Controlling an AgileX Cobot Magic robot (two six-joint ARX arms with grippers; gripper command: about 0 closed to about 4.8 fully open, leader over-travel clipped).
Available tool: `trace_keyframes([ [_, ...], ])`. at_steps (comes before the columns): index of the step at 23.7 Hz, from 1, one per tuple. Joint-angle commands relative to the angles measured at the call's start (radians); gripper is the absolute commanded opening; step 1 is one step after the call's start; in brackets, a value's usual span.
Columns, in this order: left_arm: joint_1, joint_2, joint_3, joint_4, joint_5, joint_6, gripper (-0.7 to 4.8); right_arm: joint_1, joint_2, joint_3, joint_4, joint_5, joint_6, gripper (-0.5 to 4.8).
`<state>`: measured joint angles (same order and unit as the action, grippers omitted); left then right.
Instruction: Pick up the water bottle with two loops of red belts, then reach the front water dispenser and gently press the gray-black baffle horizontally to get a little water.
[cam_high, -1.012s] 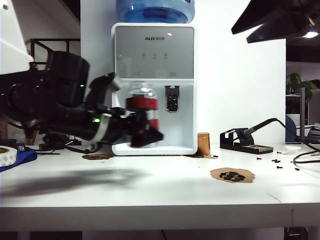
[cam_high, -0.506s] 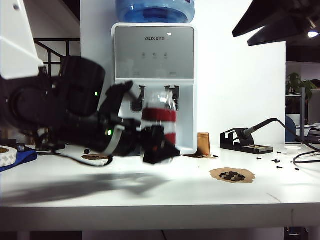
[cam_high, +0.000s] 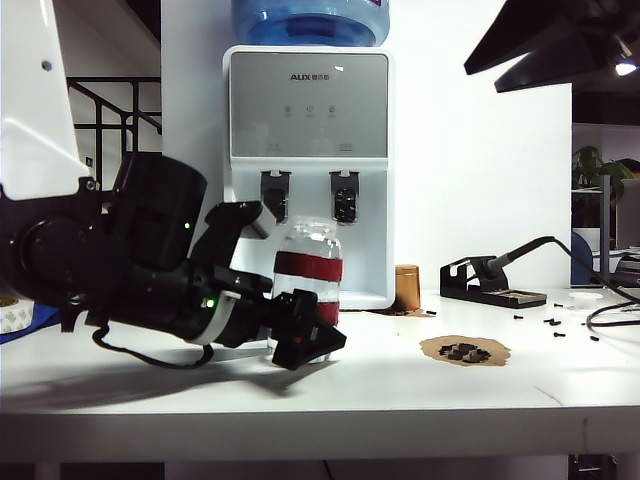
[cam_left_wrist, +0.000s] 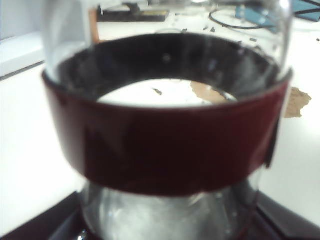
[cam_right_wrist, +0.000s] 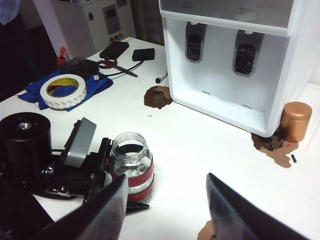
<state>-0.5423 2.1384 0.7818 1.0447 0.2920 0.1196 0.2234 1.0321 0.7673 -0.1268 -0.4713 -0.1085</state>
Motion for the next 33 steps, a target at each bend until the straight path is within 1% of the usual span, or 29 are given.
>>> trace_keyframes([
  [1, 0.002, 0.014, 0.003, 0.016, 0.003, 0.005, -0.04, 0.001, -0.005, 0.008, 0.01, 0.0, -0.001, 2.57],
  [5, 0.016, 0.024, 0.003, 0.02, 0.003, 0.005, -0.03, 0.001, -0.005, 0.008, 0.01, 0.0, -0.001, 2.57],
  [6, 0.016, 0.024, 0.003, 0.023, 0.003, 0.005, 0.21, 0.001, -0.005, 0.008, 0.01, 0.0, -0.001, 2.57],
  [7, 0.016, 0.024, 0.003, 0.024, 0.003, 0.005, 0.85, 0.001, -0.005, 0.008, 0.01, 0.0, -0.001, 2.57],
  [9, 0.016, 0.024, 0.003, 0.025, 0.003, 0.005, 2.88, 0.001, -0.005, 0.008, 0.011, 0.0, -0.001, 2.57],
  [10, 0.016, 0.024, 0.003, 0.025, 0.003, 0.005, 3.65, 0.001, -0.005, 0.008, 0.011, 0.0, -0.001, 2.57],
  [11, 0.016, 0.024, 0.003, 0.025, 0.003, 0.005, 3.76, 0.001, -0.005, 0.008, 0.011, 0.0, -0.001, 2.57],
  [15, 0.018, 0.024, 0.003, 0.047, 0.003, 0.003, 3.81, 0.001, -0.005, 0.008, 0.012, 0.0, -0.001, 2.57],
  [17, 0.024, 0.024, 0.003, 0.072, 0.003, -0.003, 4.12, 0.001, -0.005, 0.008, 0.013, 0.0, -0.001, 2.57],
  [22, 0.053, 0.024, 0.003, 0.134, 0.006, -0.058, 4.16, 0.001, -0.005, 0.008, 0.013, 0.0, -0.001, 2.57],
  [24, 0.063, 0.024, 0.002, 0.146, 0.008, -0.077, 4.48, 0.001, -0.005, 0.008, 0.013, 0.0, -0.001, 2.57],
  [26, 0.077, 0.024, 0.002, 0.154, 0.047, -0.081, 4.79, 0.001, -0.005, 0.008, 0.013, 0.0, -0.001, 2.57],
  [30, 0.09, 0.024, -0.004, 0.155, 0.077, -0.101, 4.79, 0.001, -0.005, 0.008, 0.013, 0.0, -0.001, 2.57],
  [33, 0.079, 0.024, -0.029, 0.161, 0.135, -0.1, 4.79, 0.001, -0.005, 0.008, 0.013, 0.0, -0.001, 2.57],
])
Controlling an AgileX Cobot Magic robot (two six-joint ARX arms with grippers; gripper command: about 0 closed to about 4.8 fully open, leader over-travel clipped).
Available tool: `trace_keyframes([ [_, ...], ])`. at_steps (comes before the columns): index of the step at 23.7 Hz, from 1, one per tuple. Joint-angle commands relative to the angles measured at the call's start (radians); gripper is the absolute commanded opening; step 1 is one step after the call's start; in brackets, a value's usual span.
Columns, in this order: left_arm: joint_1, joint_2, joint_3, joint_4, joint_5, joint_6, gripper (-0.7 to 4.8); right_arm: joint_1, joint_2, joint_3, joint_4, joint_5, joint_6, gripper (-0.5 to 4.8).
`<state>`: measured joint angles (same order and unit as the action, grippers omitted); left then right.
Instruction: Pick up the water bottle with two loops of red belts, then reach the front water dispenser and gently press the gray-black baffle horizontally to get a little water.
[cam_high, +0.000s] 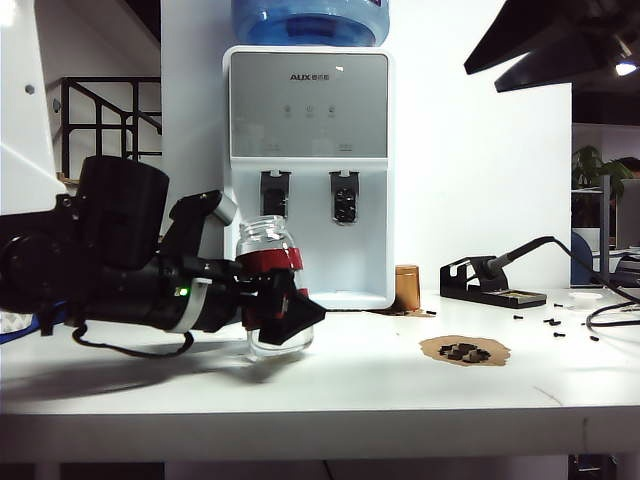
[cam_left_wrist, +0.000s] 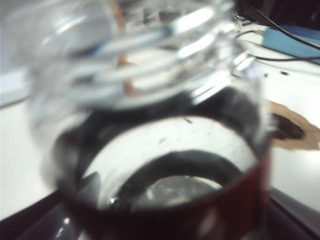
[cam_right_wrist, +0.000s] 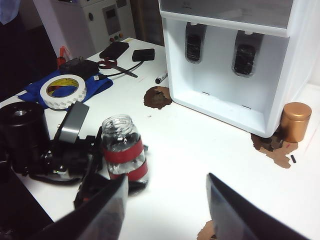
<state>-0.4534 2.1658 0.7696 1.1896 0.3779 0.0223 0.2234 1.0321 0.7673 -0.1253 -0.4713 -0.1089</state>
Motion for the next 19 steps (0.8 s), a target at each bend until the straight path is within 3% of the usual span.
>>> trace_keyframes([
  [1, -0.011, -0.004, -0.024, 0.03, 0.055, 0.0, 4.79, 0.001, -0.005, 0.008, 0.012, 0.0, 0.0, 2.57],
  [14, -0.017, -0.003, -0.109, 0.101, 0.057, 0.027, 4.79, 0.001, -0.007, 0.008, 0.013, 0.0, 0.0, 2.57],
  [19, -0.016, -0.003, -0.158, 0.121, 0.056, 0.08, 4.79, 0.001, -0.008, 0.008, 0.013, 0.0, 0.0, 2.57],
])
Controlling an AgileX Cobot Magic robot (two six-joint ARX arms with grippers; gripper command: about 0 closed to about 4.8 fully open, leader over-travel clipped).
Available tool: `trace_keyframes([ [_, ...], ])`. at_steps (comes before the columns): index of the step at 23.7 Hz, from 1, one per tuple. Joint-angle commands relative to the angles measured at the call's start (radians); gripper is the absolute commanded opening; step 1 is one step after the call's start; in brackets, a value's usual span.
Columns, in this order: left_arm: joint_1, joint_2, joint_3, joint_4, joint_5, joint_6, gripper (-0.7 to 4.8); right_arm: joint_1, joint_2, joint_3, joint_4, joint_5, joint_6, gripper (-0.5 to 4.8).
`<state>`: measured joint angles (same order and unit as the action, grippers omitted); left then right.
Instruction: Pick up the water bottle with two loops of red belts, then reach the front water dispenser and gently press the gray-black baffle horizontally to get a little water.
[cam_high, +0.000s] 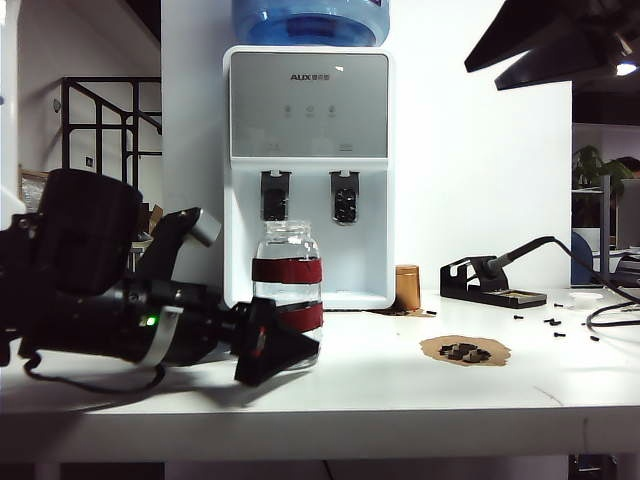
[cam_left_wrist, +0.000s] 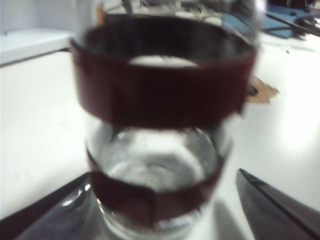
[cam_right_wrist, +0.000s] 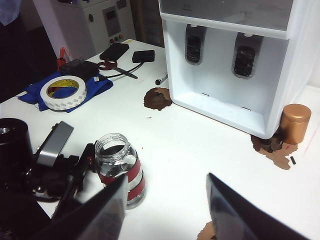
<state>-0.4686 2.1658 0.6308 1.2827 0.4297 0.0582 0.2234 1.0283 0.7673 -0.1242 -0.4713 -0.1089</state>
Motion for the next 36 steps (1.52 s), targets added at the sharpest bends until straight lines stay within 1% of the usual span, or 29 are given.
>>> trace_keyframes([
  [1, 0.001, -0.004, -0.027, 0.028, 0.005, 0.053, 4.79, 0.001, -0.004, 0.008, 0.012, 0.0, 0.0, 2.57],
  [7, 0.065, -0.004, -0.101, 0.087, 0.051, 0.073, 4.79, 0.001, -0.004, 0.008, 0.012, 0.0, 0.0, 2.57],
  [8, 0.094, -0.004, -0.119, 0.105, 0.052, 0.094, 4.79, 0.001, -0.004, 0.008, 0.012, 0.0, 0.0, 2.57],
  [11, 0.167, -0.006, -0.142, 0.145, 0.02, 0.094, 4.74, 0.001, -0.005, 0.008, 0.012, -0.007, 0.0, 2.57],
  [12, 0.205, -0.011, -0.142, 0.146, -0.018, 0.091, 3.68, 0.001, -0.01, 0.008, 0.008, -0.03, 0.0, 2.57],
  [13, 0.225, -0.018, -0.142, 0.147, -0.05, 0.091, 2.96, 0.001, -0.014, 0.008, 0.006, -0.057, 0.0, 2.58],
  [14, 0.255, -0.033, -0.142, 0.147, -0.105, 0.091, 2.09, 0.001, -0.024, 0.008, 0.005, -0.118, 0.0, 2.61],
  [15, 0.267, -0.045, -0.142, 0.147, -0.139, 0.091, 1.69, 0.001, -0.026, 0.008, 0.006, -0.146, 0.0, 2.61],
  [16, 0.286, -0.077, -0.142, 0.148, -0.211, 0.091, 0.88, 0.001, -0.034, 0.008, -0.001, -0.177, 0.0, 2.61],
  [18, 0.298, -0.146, -0.142, 0.148, -0.312, 0.092, -0.05, 0.001, -0.041, 0.008, -0.04, -0.191, -0.001, 2.61],
  [19, 0.298, -0.171, -0.143, 0.148, -0.345, 0.092, -0.04, 0.001, -0.042, 0.008, -0.056, -0.192, -0.001, 2.61],
  [20, 0.298, -0.222, -0.144, 0.147, -0.421, 0.092, -0.04, 0.001, -0.045, 0.008, -0.082, -0.19, -0.001, 2.61],
  [21, 0.297, -0.255, -0.146, 0.147, -0.465, 0.092, -0.04, 0.001, -0.046, 0.008, -0.093, -0.19, -0.001, 2.61],
  [23, 0.297, -0.383, -0.181, 0.146, -0.589, 0.093, -0.04, 0.001, -0.062, 0.008, -0.103, -0.19, -0.009, 2.6],
  [24, 0.297, -0.42, -0.198, 0.146, -0.605, 0.094, -0.04, 0.001, -0.072, 0.008, -0.103, -0.184, -0.014, 2.61],
  [25, 0.297, -0.504, -0.241, 0.146, -0.624, 0.094, -0.04, 0.001, -0.093, 0.008, -0.106, -0.183, -0.025, 2.6],
  [27, 0.297, -0.603, -0.296, 0.146, -0.632, 0.097, -0.04, 0.001, -0.122, 0.008, -0.106, -0.183, -0.028, 2.52],
  [29, 0.297, -0.756, -0.377, 0.129, -0.632, 0.103, -0.04, 0.001, -0.159, 0.008, -0.106, -0.183, -0.045, 1.76],
  [30, 0.297, -0.845, -0.417, 0.096, -0.632, 0.104, -0.04, 0.001, -0.175, 0.008, -0.106, -0.181, -0.056, 0.41],
  [31, 0.297, -0.891, -0.434, 0.069, -0.632, 0.104, -0.04, 0.001, -0.181, 0.007, -0.109, -0.18, -0.059, -0.12],
  [33, 0.297, -1.044, -0.483, -0.054, -0.64, 0.104, -0.04, 0.001, -0.197, 0.006, -0.138, -0.127, -0.062, -0.04],
  [34, 0.297, -1.12, -0.501, -0.142, -0.66, 0.103, -0.04, 0.001, -0.2, 0.005, -0.161, -0.092, -0.067, -0.04],
  [35, 0.297, -1.155, -0.507, -0.193, -0.677, 0.103, -0.04, 0.001, -0.202, 0.005, -0.175, -0.088, -0.074, -0.04],
  [36, 0.297, -1.218, -0.517, -0.302, -0.685, 0.101, -0.04, 0.001, -0.214, 0.005, -0.211, -0.073, -0.098, -0.04],
])
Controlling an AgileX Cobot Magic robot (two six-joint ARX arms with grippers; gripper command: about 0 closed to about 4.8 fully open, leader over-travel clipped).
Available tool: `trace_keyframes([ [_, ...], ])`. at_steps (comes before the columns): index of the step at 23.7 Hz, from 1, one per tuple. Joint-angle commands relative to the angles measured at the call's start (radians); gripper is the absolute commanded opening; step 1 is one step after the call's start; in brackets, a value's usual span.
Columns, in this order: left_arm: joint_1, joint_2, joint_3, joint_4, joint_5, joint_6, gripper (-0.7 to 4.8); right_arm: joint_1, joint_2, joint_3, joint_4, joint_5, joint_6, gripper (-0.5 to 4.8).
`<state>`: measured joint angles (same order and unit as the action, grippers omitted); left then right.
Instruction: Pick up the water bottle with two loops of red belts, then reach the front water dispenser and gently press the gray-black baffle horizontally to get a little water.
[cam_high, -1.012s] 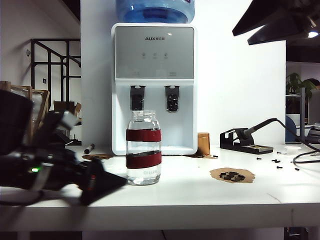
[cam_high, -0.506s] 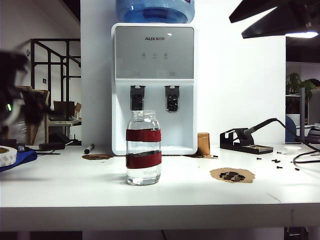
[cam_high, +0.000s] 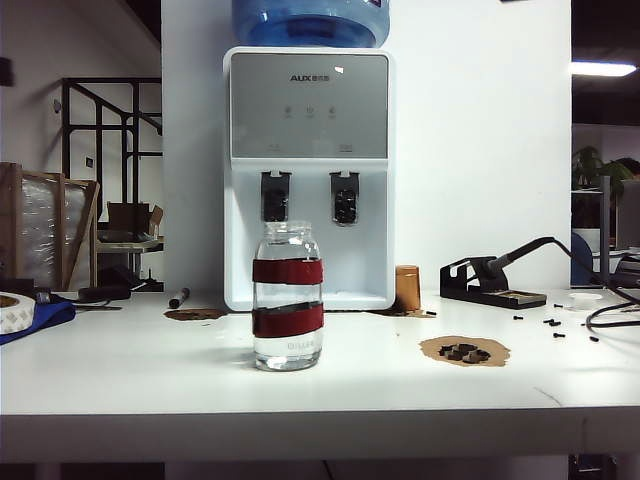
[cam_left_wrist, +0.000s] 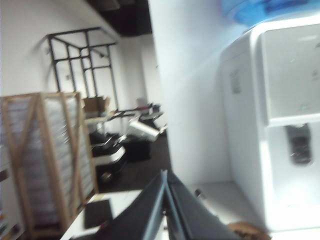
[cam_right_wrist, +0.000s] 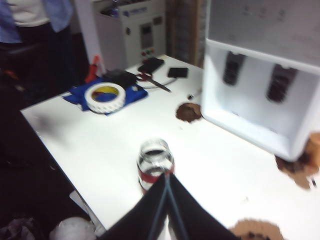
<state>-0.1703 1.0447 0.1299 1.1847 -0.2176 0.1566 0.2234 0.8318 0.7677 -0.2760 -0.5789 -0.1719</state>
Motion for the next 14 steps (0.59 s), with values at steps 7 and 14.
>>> trace_keyframes([
  [7, -0.001, -0.36, -0.031, -0.702, -0.039, -0.053, -0.04, 0.0, -0.253, -0.051, -0.1, 0.283, -0.068, -0.04],
  [14, -0.001, -0.715, -0.113, -0.901, -0.022, -0.03, -0.04, 0.0, -0.521, -0.163, -0.08, 0.434, -0.028, -0.04],
])
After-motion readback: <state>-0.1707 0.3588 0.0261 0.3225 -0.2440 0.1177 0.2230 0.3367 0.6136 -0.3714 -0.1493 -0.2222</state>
